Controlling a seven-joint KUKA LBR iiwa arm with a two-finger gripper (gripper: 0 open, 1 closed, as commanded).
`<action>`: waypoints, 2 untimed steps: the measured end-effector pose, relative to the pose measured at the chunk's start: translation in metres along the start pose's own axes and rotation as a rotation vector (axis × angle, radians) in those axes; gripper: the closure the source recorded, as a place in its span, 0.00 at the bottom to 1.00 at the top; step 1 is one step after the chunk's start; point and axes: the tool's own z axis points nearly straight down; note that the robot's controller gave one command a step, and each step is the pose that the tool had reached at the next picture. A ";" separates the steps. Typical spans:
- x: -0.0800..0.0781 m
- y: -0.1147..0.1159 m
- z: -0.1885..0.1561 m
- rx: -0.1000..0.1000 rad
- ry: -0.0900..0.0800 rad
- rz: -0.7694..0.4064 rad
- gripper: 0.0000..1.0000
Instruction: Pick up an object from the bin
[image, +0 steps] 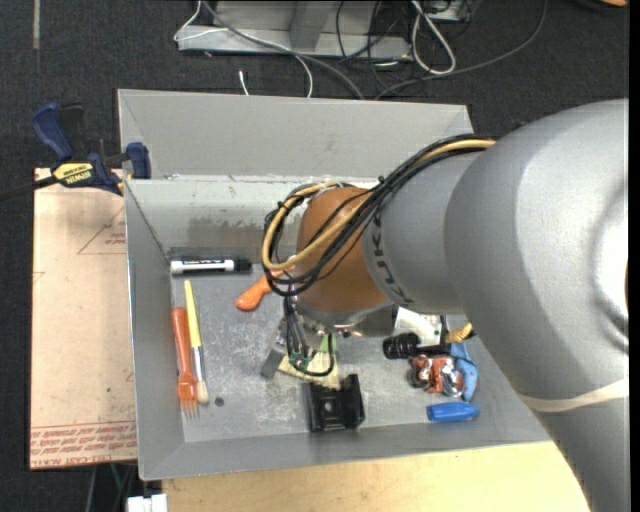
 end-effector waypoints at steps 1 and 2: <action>0.000 0.000 -0.004 -0.001 -0.001 0.000 1.00; 0.000 0.000 -0.016 -0.001 -0.001 0.000 1.00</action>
Offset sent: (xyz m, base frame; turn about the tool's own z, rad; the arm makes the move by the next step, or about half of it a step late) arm -0.0002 -0.0001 0.0231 0.0000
